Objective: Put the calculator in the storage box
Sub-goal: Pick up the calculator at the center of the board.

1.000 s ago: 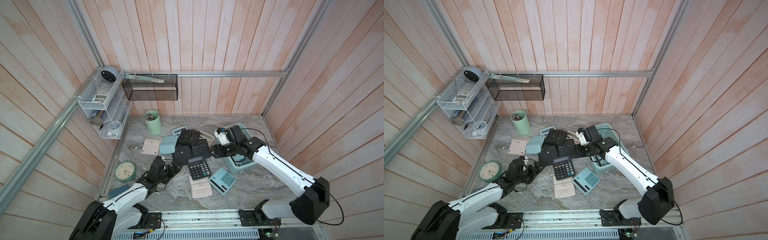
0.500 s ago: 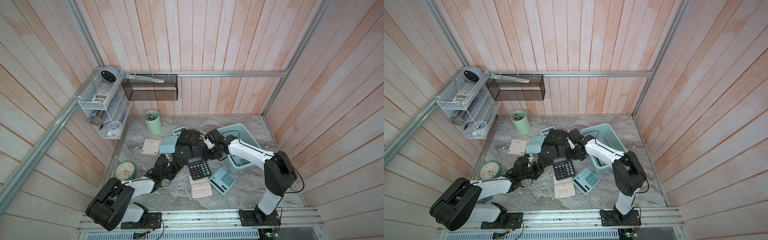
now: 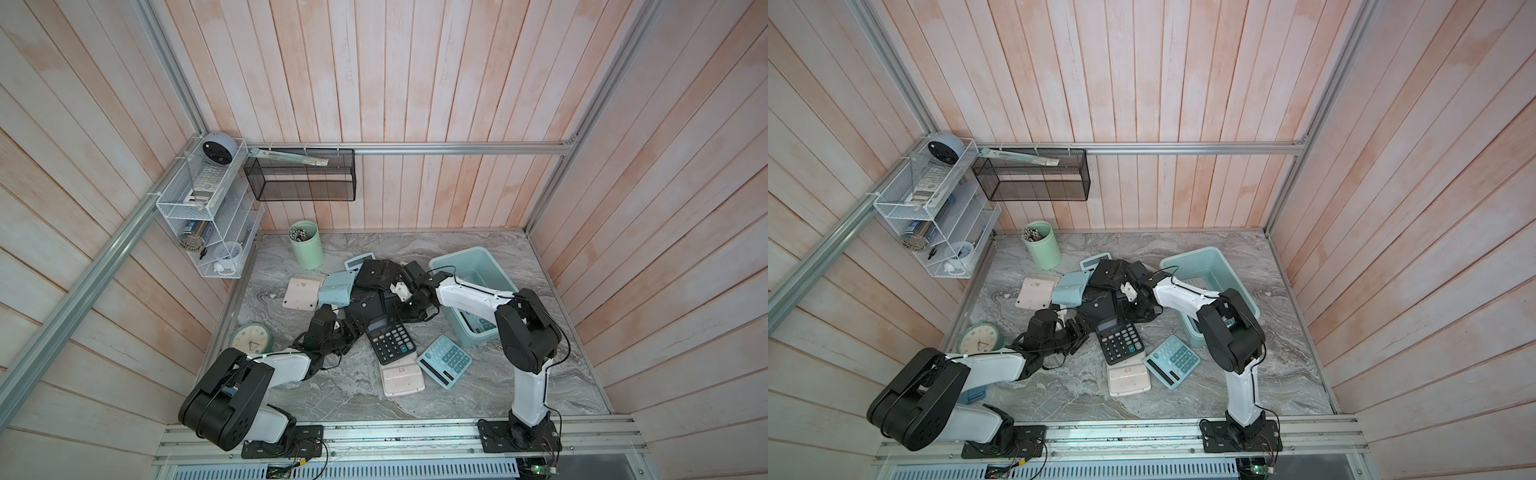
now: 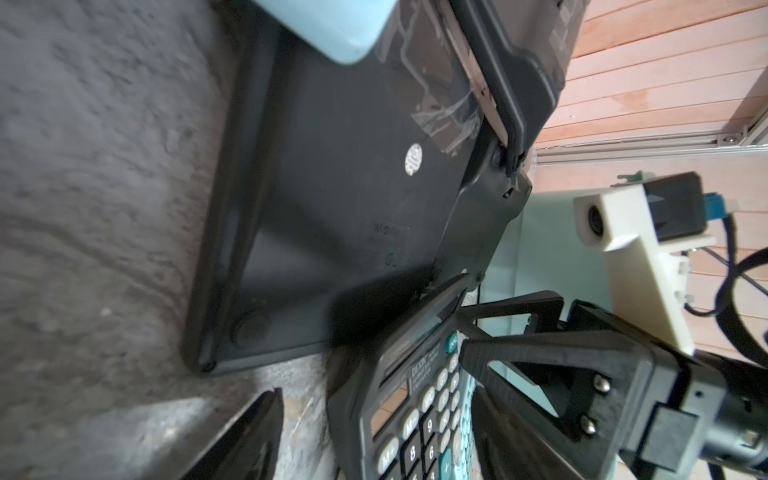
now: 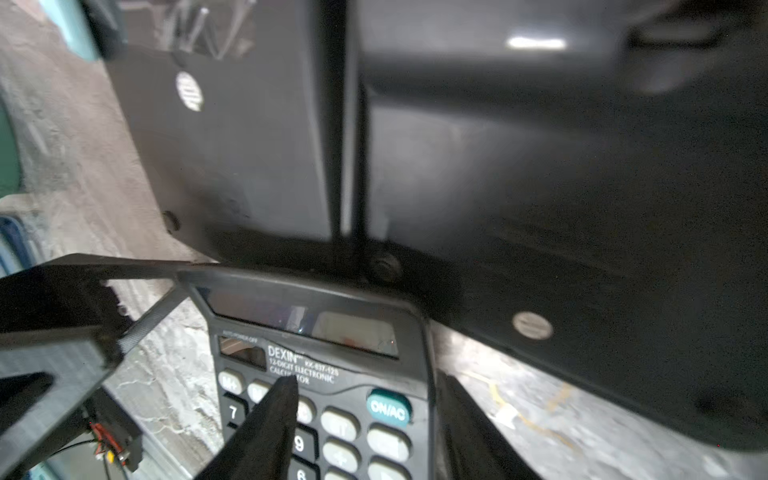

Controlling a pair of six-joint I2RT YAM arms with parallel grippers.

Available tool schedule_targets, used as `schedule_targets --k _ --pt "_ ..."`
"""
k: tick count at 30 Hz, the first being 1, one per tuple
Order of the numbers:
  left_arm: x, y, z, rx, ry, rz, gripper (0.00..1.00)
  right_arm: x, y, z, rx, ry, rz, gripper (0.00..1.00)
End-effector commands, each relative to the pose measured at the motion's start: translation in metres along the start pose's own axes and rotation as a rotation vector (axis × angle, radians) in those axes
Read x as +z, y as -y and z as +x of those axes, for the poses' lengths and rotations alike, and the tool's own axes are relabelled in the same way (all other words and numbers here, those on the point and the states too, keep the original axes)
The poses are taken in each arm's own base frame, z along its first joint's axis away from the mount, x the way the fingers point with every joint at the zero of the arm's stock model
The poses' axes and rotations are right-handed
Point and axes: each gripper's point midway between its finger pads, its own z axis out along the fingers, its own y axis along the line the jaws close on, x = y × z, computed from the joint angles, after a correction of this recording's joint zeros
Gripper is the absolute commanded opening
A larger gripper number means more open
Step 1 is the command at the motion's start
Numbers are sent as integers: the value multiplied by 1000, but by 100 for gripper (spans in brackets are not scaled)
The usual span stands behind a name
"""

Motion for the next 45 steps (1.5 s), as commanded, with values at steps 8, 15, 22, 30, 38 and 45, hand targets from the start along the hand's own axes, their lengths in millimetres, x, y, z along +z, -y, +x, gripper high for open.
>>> schedule_targets --k 8,15,22,30,38,45 --pt "-55 -52 -3 70 44 -208 70 12 -68 -15 -123 -22 -202 58" --pt "-82 -46 1 85 69 -231 70 -15 -56 -17 -124 26 -101 59" --pt "-79 -29 28 28 62 -100 70 -29 -34 1 -86 13 -52 59" --pt "-56 -14 52 13 50 -13 70 -25 -14 27 -45 -18 -22 60" --pt "-32 -3 68 -16 37 63 70 -9 -11 41 2 -52 -105 61" --pt "-24 3 65 -56 56 113 66 -5 -25 46 40 -52 -202 58"
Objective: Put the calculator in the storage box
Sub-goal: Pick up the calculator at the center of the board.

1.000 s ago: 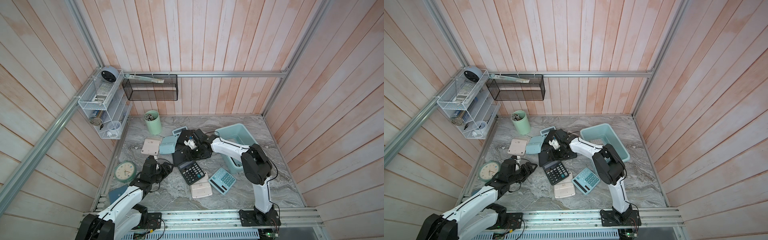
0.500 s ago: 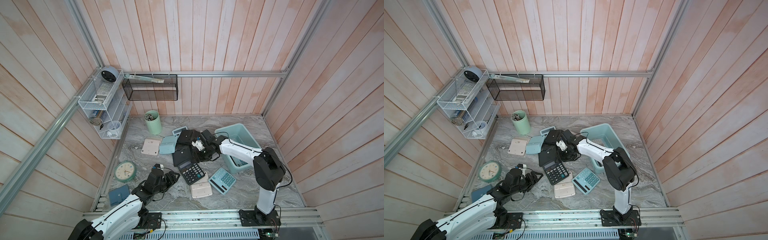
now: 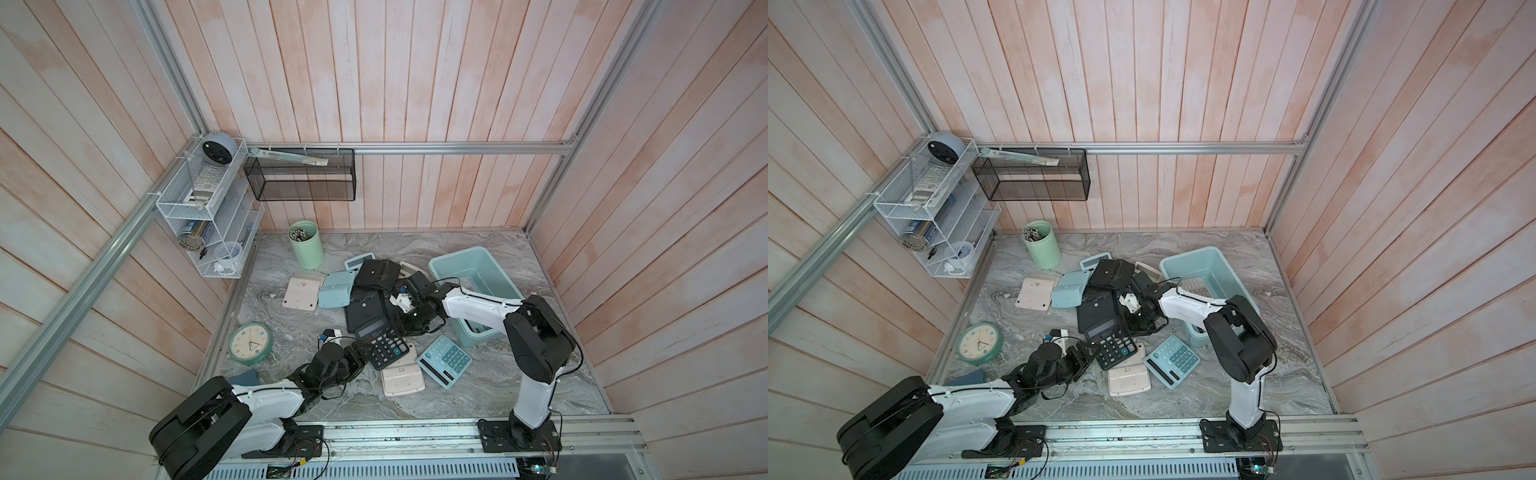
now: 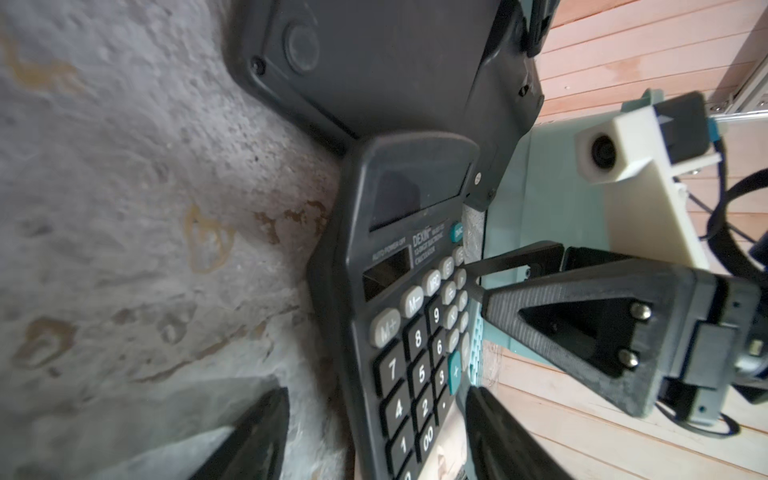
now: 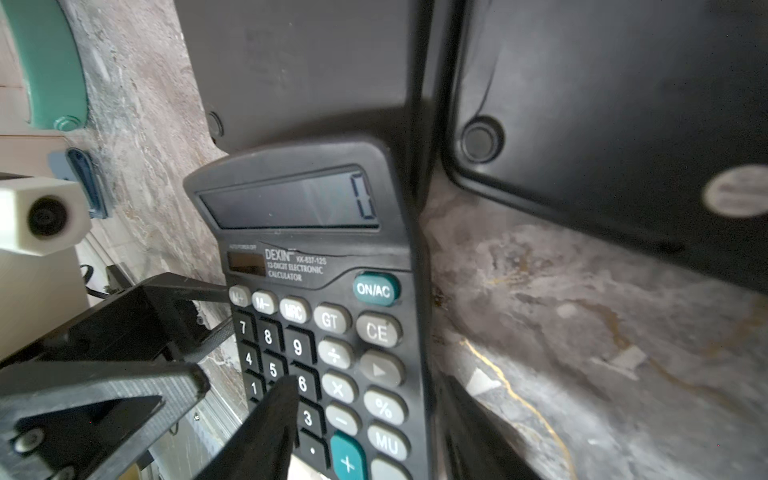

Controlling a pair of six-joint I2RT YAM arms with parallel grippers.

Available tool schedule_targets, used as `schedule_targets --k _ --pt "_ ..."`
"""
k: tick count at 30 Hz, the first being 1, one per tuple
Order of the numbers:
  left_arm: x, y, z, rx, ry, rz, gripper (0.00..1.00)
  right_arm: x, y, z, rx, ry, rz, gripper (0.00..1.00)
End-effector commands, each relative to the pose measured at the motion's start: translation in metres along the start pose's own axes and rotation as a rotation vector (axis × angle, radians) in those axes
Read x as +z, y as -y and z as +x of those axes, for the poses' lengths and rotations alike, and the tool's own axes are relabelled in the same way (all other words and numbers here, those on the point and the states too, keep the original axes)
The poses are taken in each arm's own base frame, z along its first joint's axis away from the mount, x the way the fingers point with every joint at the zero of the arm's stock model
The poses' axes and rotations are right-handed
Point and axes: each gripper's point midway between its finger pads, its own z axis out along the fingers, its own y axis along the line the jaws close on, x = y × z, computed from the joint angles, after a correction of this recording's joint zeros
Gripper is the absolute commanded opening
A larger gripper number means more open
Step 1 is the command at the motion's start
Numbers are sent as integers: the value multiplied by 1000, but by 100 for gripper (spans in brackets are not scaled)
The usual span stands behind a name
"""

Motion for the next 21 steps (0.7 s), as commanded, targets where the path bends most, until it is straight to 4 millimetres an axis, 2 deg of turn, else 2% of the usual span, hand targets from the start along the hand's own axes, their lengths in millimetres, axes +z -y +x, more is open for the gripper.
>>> schedule_targets --k 1,11,18,21 --pt "1 17 -7 -31 40 89 65 -1 -16 2 19 8 -84 57" --pt "1 35 -11 -69 51 171 56 7 -24 10 90 7 -181 51" --pt "2 37 -13 -71 61 172 42 7 -38 8 126 24 -292 48" --pt "2 39 -13 -66 60 172 30 6 -43 5 131 33 -325 48"
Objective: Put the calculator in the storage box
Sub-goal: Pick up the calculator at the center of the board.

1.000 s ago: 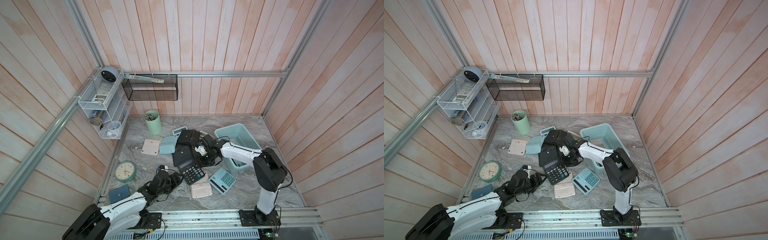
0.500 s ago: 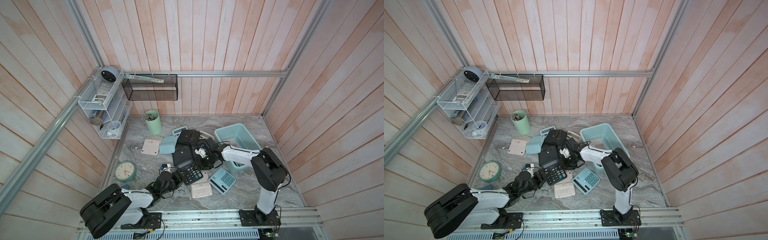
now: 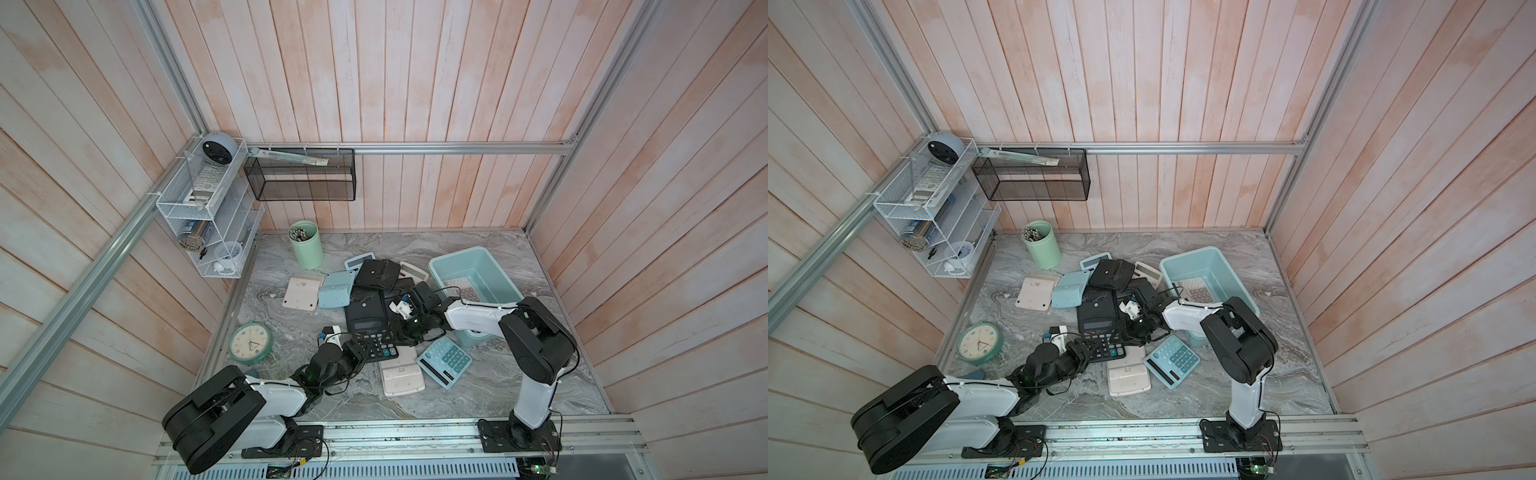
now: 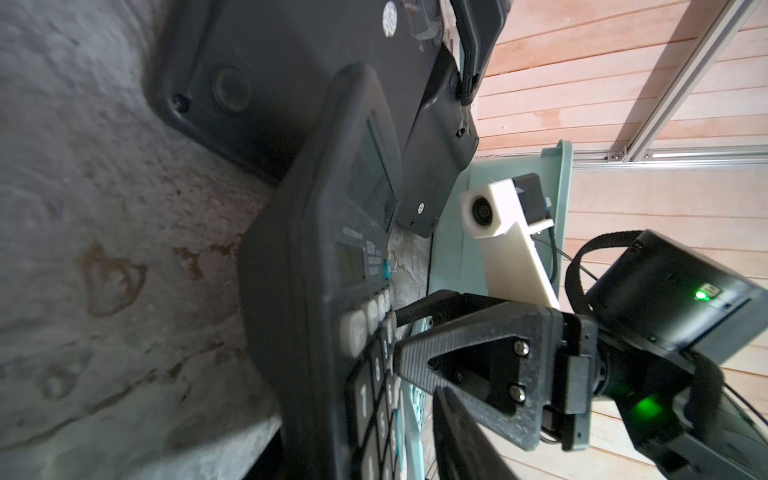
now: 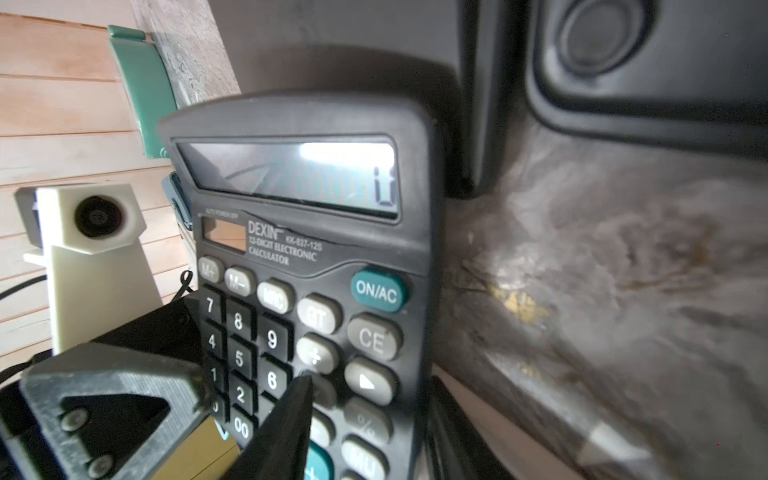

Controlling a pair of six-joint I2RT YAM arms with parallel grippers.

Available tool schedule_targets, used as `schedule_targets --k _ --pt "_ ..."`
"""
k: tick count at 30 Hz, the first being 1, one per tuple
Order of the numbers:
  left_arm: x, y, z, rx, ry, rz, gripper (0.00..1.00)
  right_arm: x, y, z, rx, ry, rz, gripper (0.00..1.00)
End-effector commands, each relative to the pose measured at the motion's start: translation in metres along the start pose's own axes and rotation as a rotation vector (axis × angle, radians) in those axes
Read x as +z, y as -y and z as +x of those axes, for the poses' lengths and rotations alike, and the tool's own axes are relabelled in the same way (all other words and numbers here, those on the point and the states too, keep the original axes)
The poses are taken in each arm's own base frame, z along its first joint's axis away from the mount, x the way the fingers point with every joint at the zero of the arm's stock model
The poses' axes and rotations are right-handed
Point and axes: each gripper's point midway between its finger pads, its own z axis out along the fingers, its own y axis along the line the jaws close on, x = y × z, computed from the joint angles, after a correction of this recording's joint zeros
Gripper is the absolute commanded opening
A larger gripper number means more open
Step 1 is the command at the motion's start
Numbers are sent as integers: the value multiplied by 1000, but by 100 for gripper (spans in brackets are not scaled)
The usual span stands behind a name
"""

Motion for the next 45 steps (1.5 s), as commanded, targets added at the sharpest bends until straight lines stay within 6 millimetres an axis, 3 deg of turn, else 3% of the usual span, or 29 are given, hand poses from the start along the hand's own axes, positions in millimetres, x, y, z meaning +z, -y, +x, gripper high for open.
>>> schedule_targets --k 1,6,10,14,22,28,33,38,45 --pt "3 16 -2 24 9 48 25 -6 -28 -3 -24 17 -105 48" --pt "1 20 -3 54 -8 35 7 -14 -31 -3 -35 32 -105 48" --pt "-9 21 -9 93 1 -13 1 -31 -31 -7 -51 69 -91 50" --pt "-26 32 -19 187 7 -81 1 -58 -40 -13 -98 120 -87 56" --pt "-67 67 -38 318 -45 -88 0 -130 -81 -32 -262 241 -108 67" --pt "-73 102 -26 351 -196 27 0 -163 -103 -41 -354 283 -112 73" --pt "-74 116 -15 333 -323 96 0 -179 -113 -48 -408 306 -125 73" --pt "-76 124 -13 274 -373 175 0 -192 -107 -61 -396 317 -128 73" --pt "-70 131 -12 189 -425 282 0 -184 -115 -55 -387 225 -255 71"
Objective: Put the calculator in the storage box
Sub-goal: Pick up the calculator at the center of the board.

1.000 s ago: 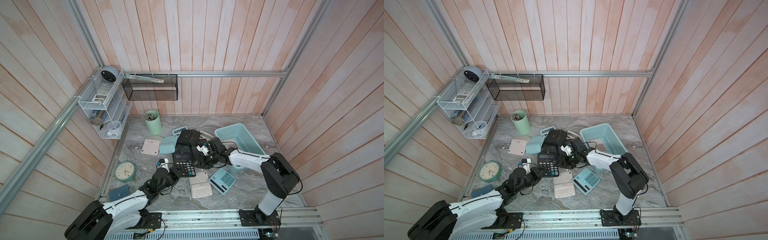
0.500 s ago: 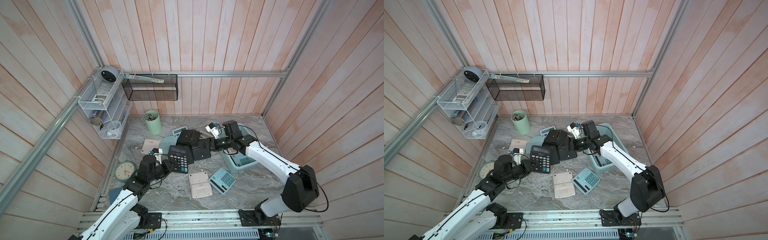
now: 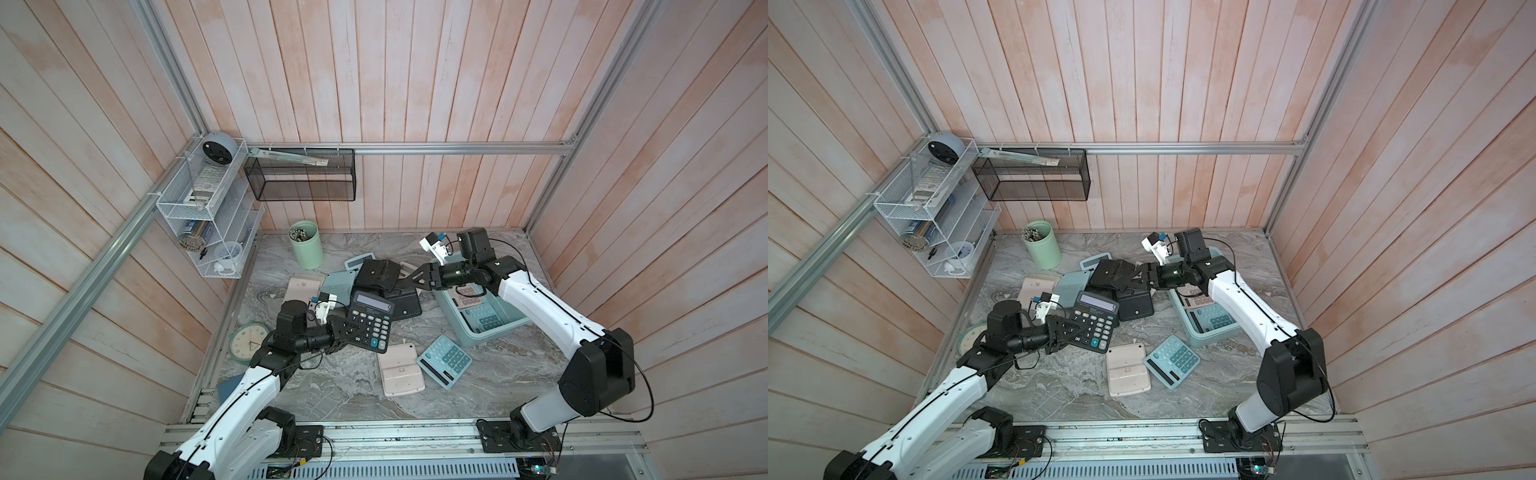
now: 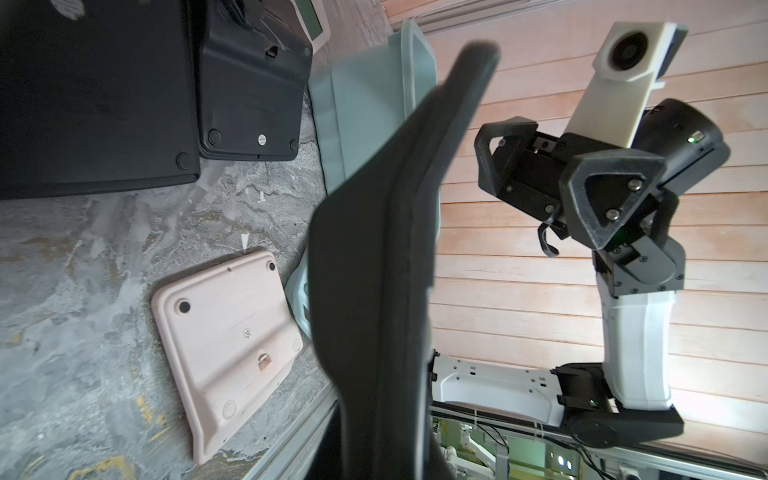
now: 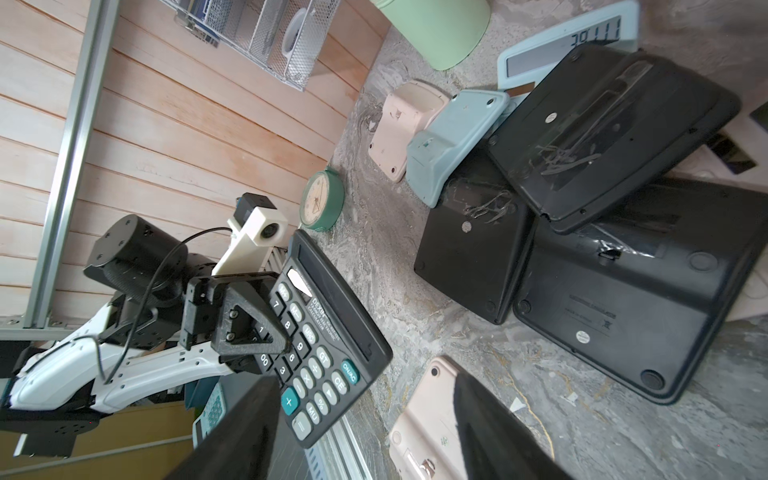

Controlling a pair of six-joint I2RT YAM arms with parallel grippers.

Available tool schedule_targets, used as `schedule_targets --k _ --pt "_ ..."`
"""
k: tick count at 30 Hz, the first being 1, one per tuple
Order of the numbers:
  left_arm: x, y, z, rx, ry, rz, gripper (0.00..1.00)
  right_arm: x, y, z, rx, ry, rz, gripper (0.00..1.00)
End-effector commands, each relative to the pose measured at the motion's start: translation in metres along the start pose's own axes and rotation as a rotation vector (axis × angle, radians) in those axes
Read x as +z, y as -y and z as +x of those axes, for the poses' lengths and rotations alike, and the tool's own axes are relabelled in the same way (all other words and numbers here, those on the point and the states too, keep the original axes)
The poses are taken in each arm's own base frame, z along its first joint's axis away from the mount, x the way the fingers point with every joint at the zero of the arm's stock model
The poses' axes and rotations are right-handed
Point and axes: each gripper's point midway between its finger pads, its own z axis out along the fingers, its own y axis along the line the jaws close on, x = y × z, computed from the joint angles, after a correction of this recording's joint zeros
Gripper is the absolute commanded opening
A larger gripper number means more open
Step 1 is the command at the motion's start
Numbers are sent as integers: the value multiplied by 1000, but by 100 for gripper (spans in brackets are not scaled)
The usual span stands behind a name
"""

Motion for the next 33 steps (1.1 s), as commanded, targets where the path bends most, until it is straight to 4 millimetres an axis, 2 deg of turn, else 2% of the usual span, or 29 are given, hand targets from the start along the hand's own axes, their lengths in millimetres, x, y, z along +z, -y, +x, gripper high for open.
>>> schedule_targets --k 1,11,17,20,25,33 --pt "0 24 2 27 -42 130 0 6 -12 9 23 -71 -98 70" --pt "2 33 4 -17 -83 198 0 21 -8 26 54 -151 -141 69" --pt "3 40 5 -47 -111 269 0 31 -11 38 54 -209 -169 65" --pt "4 40 5 -60 -121 290 0 32 -15 38 53 -213 -194 61" --pt "5 39 5 -76 -126 309 0 35 -25 41 49 -234 -242 47" --pt "5 36 7 -80 -136 314 0 43 -26 45 58 -257 -249 41"
